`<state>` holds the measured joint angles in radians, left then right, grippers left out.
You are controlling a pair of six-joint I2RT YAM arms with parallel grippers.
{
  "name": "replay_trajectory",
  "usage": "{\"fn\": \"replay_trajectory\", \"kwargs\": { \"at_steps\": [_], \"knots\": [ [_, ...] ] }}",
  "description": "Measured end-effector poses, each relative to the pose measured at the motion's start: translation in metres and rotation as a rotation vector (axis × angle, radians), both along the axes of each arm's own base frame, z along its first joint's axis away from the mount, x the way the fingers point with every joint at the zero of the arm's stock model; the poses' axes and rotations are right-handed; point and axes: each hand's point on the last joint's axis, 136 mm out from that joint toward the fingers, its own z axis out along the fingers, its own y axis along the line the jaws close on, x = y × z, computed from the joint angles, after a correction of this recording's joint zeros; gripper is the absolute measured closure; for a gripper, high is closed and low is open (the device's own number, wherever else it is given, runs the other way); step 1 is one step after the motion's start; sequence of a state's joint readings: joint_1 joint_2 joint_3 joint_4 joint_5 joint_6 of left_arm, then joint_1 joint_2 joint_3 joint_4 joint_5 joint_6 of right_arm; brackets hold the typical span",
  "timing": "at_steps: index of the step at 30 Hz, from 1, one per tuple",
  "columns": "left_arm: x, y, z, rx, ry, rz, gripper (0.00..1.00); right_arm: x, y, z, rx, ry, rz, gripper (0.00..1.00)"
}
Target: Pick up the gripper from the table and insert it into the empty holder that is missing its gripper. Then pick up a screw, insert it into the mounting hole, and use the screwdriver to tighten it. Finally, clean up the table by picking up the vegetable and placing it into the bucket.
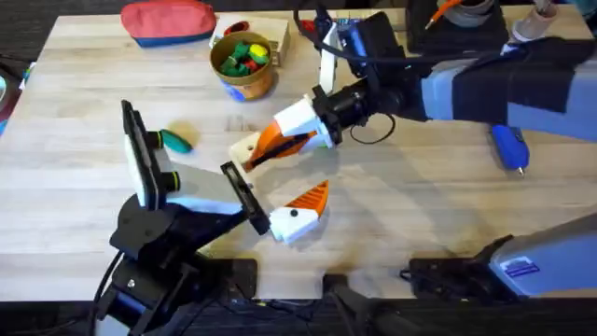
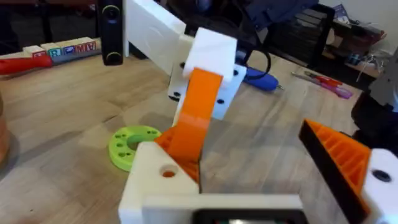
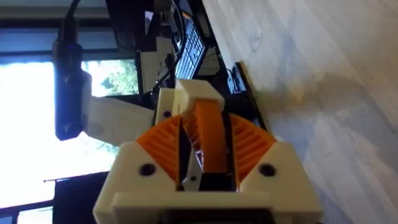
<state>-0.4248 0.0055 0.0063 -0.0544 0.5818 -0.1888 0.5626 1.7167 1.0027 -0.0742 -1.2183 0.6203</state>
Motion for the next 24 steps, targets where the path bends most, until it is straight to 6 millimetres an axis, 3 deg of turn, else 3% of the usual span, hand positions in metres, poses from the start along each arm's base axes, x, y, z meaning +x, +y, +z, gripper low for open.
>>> {"fn": "replay_trajectory", "kwargs": {
  "at_steps": [8,12,13,17,18,24],
  "knots": [
    [-0.002,-0.001,0.000,0.000,-0.001,-0.014,0.013,0.005,-0.007,0.004,0.028,0.001,-0.001,0.442],
    [-0.003,-0.002,0.000,0.000,-0.001,-0.019,0.013,0.007,-0.008,0.005,0.035,-0.014,-0.002,0.080],
    [-0.003,-0.002,0.000,0.000,-0.001,-0.021,0.013,0.007,-0.008,0.004,0.035,-0.024,-0.003,0.030],
    [-0.003,-0.002,0.000,0.000,-0.001,-0.022,0.013,0.017,-0.010,-0.003,0.007,-0.075,-0.041,0.011],
    [-0.003,-0.002,0.000,0.000,-0.001,-0.022,0.013,0.037,-0.021,-0.012,-0.041,-0.126,-0.112,0.009],
    [-0.003,-0.002,0.000,0.000,-0.001,-0.024,0.013,0.083,-0.061,-0.024,-0.242,-0.223,-0.264,0.010]
  ]
}}
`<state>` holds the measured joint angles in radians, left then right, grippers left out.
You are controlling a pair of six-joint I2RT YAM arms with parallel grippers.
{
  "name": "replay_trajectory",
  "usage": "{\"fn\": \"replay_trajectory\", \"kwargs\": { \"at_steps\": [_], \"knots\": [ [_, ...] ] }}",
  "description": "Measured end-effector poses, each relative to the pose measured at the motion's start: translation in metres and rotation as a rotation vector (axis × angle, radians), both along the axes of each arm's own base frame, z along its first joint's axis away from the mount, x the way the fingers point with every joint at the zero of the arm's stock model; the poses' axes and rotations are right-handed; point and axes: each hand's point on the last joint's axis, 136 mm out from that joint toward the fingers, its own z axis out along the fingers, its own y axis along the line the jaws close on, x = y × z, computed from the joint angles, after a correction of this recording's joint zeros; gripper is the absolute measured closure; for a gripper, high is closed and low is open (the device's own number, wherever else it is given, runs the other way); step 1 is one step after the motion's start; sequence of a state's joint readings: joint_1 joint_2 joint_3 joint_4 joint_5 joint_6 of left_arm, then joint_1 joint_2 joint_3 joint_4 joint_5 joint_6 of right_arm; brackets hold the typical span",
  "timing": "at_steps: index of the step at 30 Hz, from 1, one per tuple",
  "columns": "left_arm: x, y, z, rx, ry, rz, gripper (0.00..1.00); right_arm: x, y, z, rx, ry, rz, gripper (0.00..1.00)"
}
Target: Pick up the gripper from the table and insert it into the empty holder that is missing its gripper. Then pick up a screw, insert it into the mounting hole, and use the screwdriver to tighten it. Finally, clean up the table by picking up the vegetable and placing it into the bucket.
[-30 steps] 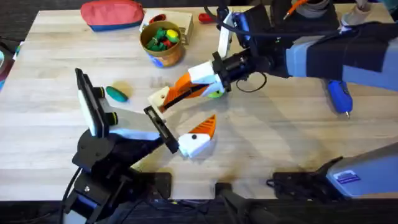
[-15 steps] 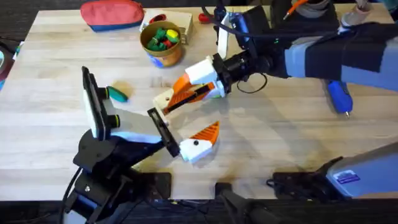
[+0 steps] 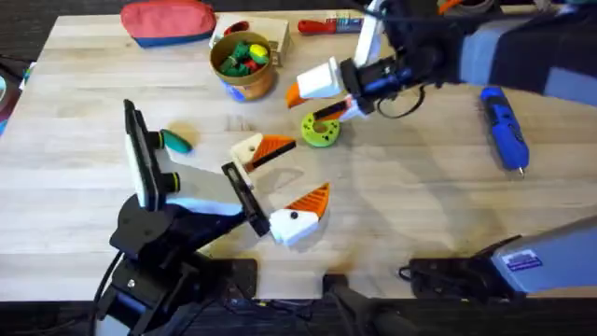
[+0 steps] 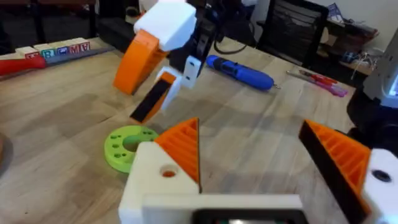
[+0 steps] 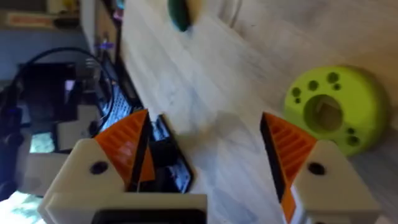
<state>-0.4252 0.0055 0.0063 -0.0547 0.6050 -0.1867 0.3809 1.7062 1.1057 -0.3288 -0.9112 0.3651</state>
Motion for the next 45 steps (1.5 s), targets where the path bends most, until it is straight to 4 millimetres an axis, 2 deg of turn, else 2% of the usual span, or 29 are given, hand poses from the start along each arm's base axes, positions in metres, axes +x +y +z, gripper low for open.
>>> {"fn": "replay_trajectory", "kwargs": {
  "at_steps": [3,7,9,12,14,16,17,20,27,30,32,36,45],
  "knots": [
    [0.000,0.000,0.000,0.000,0.000,-0.001,0.013,0.014,-0.024,0.013,-0.145,-0.110,-0.041,0.010],
    [0.000,0.000,0.000,0.000,0.000,-0.001,0.013,0.020,-0.052,0.036,-0.364,-0.302,-0.059,0.010],
    [0.000,0.000,0.000,0.000,0.000,-0.001,0.014,0.018,-0.062,0.039,-0.472,-0.365,-0.056,0.010],
    [0.000,0.000,0.000,0.000,0.000,-0.001,0.013,0.011,-0.067,0.029,-0.585,-0.396,-0.020,0.009],
    [0.000,0.000,0.000,0.000,0.000,-0.001,0.013,0.008,-0.067,0.021,-0.629,-0.401,0.007,0.012],
    [0.000,0.000,0.000,0.000,0.000,-0.001,0.014,0.006,-0.065,0.014,-0.661,-0.403,0.031,0.140],
    [0.000,0.000,0.000,0.000,0.000,-0.002,0.013,0.005,-0.064,0.009,-0.678,-0.401,0.047,0.252],
    [0.000,0.000,0.000,0.000,0.000,-0.002,0.013,0.001,-0.060,-0.003,-0.707,-0.387,0.084,0.396],
    [0.000,0.000,0.000,0.000,0.000,-0.002,0.013,-0.012,-0.044,-0.047,-0.814,-0.356,0.208,0.431],
    [0.000,0.000,0.000,0.000,0.000,-0.001,0.013,-0.014,-0.044,-0.060,-0.859,-0.349,0.237,0.589],
    [0.000,0.000,0.000,0.000,0.000,-0.002,0.013,-0.013,-0.045,-0.065,-0.876,-0.346,0.240,0.653],
    [0.000,0.000,0.000,0.000,0.000,-0.001,0.013,-0.010,-0.047,-0.065,-0.889,-0.357,0.233,0.703],
    [0.000,0.000,0.000,0.000,0.000,-0.001,0.013,-0.014,-0.035,-0.081,-0.898,-0.359,0.272,0.721]
  ]
}}
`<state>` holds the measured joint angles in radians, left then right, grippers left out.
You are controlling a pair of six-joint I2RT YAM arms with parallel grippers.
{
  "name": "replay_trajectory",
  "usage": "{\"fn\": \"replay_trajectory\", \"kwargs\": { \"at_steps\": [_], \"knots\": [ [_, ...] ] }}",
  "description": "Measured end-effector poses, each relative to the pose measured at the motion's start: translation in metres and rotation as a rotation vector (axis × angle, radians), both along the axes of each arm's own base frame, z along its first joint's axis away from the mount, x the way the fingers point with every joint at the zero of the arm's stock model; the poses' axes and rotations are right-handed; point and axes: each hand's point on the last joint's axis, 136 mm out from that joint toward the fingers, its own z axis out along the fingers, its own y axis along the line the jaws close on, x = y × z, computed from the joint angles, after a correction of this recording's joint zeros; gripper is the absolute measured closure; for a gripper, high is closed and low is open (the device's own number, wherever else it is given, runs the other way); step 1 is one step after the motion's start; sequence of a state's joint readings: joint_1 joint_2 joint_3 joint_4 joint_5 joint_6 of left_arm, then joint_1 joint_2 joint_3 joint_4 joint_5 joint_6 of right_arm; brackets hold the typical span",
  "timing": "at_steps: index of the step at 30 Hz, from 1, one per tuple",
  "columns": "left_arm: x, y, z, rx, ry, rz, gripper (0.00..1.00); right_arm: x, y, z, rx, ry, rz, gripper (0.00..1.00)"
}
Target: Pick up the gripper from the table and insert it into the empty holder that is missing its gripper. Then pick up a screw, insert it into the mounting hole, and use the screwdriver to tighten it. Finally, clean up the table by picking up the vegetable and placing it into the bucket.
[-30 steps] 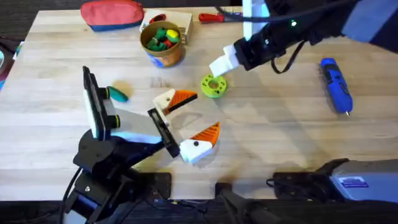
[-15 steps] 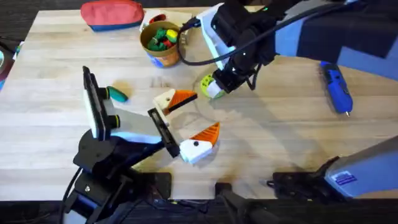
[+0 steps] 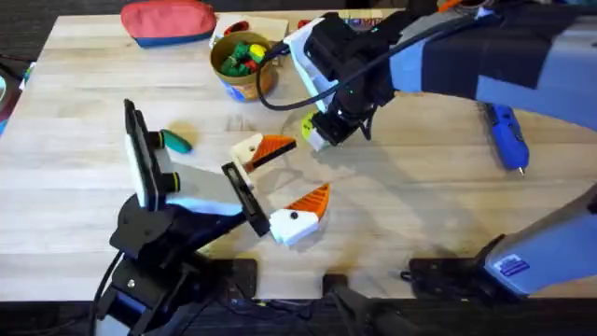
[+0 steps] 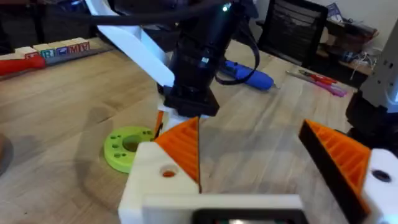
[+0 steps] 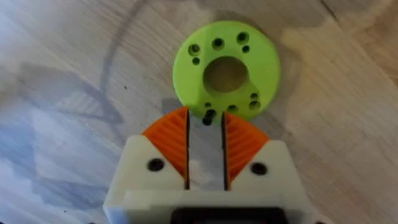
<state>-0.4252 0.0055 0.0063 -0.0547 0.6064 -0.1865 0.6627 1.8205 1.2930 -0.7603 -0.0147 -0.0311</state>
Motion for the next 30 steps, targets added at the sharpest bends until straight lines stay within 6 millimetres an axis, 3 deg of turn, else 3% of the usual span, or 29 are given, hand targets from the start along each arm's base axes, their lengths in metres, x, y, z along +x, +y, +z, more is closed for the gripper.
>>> {"fn": "replay_trajectory", "kwargs": {
  "at_steps": [3,7,16,20,23,30],
  "knots": [
    [0.000,0.000,0.000,0.000,0.000,0.000,0.013,0.001,0.001,0.000,0.002,-0.003,0.000,0.758],
    [0.000,0.000,0.000,0.000,0.000,0.000,0.013,0.003,0.000,-0.002,-0.003,-0.009,-0.002,0.982],
    [0.000,0.000,0.000,0.000,0.000,0.000,0.013,0.004,-0.004,-0.002,-0.013,-0.006,-0.010,0.998],
    [0.000,0.000,0.000,0.000,0.000,0.000,0.013,-0.001,-0.016,0.002,-0.032,0.018,-0.028,0.998],
    [0.000,0.000,0.000,0.000,0.000,0.000,0.013,0.001,-0.023,0.017,-0.024,0.008,-0.047,0.998],
    [0.000,0.000,0.000,0.000,0.000,0.000,0.015,0.008,-0.024,0.078,0.067,-0.117,-0.056,0.998]
  ]
}}
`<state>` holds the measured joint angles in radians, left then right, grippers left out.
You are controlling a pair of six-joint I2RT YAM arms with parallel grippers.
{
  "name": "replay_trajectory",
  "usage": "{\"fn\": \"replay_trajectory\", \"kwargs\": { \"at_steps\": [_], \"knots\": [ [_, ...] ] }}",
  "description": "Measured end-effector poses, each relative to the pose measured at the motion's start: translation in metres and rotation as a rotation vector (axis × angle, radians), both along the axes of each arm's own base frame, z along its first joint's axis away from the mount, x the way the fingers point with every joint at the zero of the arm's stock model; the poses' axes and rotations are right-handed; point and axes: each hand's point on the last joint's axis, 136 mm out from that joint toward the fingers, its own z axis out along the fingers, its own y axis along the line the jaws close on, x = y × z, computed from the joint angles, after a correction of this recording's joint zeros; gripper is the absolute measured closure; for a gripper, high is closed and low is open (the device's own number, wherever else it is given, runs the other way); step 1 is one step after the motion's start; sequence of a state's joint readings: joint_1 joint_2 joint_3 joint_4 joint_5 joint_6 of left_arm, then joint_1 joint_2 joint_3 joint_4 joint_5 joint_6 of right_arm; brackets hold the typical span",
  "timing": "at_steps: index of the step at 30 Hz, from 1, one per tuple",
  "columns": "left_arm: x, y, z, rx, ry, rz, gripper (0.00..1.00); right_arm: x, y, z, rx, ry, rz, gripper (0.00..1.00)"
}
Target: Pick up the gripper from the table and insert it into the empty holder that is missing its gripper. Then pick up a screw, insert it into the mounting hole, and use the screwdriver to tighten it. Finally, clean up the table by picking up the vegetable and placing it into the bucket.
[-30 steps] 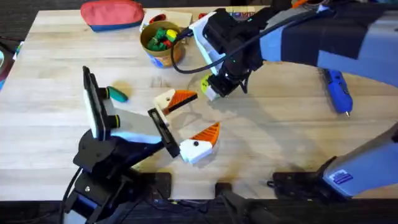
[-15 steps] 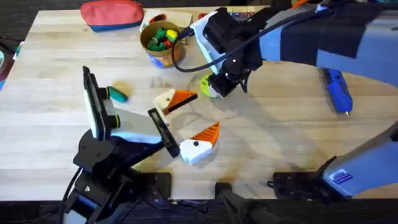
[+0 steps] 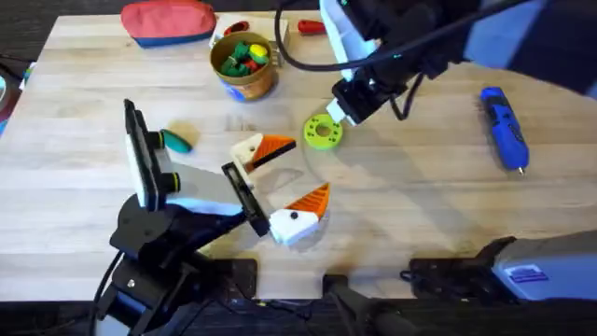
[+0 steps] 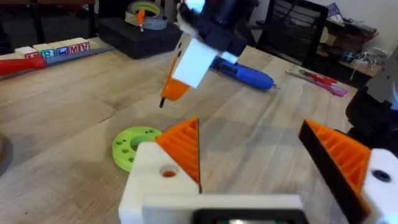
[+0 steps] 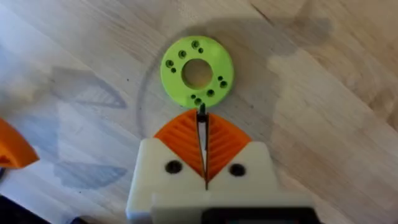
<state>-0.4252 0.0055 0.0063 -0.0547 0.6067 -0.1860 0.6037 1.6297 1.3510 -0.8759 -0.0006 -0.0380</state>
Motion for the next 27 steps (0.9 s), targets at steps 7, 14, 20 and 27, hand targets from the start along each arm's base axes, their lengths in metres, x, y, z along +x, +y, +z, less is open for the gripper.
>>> {"fn": "replay_trajectory", "kwargs": {
  "at_steps": [7,14,20,27],
  "knots": [
    [0.000,0.000,0.000,0.000,0.000,0.000,0.014,-0.022,-0.006,0.046,0.065,-0.013,0.010,0.998],
    [0.000,0.000,0.000,0.000,-0.001,0.000,0.013,-0.040,0.023,0.100,0.168,-0.020,0.079,0.998],
    [0.000,0.000,0.000,0.017,-0.029,-0.001,0.015,-0.063,0.067,0.138,0.247,-0.066,0.209,0.998],
    [0.000,0.000,0.000,0.036,-0.060,-0.003,0.013,-0.097,0.112,0.113,0.216,0.009,0.334,0.998]
  ]
}}
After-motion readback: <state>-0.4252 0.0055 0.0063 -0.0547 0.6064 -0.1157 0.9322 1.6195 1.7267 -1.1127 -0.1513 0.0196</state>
